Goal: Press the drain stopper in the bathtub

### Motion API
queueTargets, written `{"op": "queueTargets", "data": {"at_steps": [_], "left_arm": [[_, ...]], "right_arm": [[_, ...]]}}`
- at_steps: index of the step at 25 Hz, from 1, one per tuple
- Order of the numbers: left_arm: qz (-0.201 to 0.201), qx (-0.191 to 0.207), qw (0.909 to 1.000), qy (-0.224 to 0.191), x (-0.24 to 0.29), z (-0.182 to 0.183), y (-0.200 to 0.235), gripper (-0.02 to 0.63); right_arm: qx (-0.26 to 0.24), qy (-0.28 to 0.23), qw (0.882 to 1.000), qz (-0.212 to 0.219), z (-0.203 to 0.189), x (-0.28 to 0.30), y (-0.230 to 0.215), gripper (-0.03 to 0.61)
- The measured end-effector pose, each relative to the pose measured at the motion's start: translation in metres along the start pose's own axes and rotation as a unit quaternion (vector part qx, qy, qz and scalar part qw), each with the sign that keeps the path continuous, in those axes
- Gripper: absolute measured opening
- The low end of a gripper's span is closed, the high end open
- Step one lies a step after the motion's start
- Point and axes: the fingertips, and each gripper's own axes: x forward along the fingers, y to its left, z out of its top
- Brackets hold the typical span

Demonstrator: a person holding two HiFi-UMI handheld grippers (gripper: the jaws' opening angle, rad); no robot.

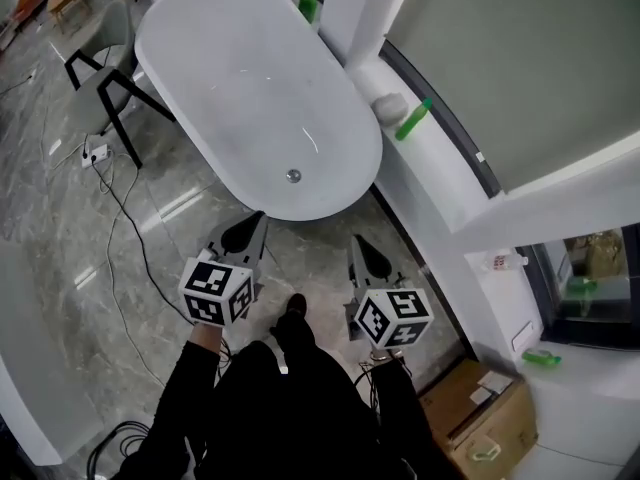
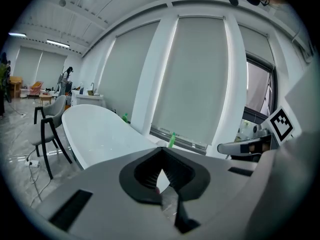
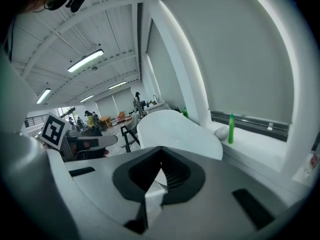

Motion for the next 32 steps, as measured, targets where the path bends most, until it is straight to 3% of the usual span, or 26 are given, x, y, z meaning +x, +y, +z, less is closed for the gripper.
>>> {"op": "queueTargets", "data": {"at_steps": [10, 17, 24, 32], "left_arm": [[-0.004, 0.023, 0.9992, 0.031, 0.077, 0.009, 0.021, 0.008], [-0.028, 0.015, 0.9968, 0.074, 0.149, -0.005, 0.064, 0.008], [-0.063, 0.008, 0.9888, 0.135, 0.245, -0.037, 0.103, 0.008], [-0.081, 0.003, 0.978, 0.192, 0.334, -0.098, 0.141, 0.008]], "right_arm": [[0.01, 0.027, 1.0, -0.001, 0.009, 0.046, -0.033, 0.002], [0.029, 0.043, 0.998, -0.038, 0.011, 0.096, -0.059, 0.002], [0.065, 0.076, 0.992, -0.074, 0.008, 0.17, -0.101, 0.002], [0.078, 0.125, 0.988, -0.05, -0.03, 0.276, -0.135, 0.002]]}}
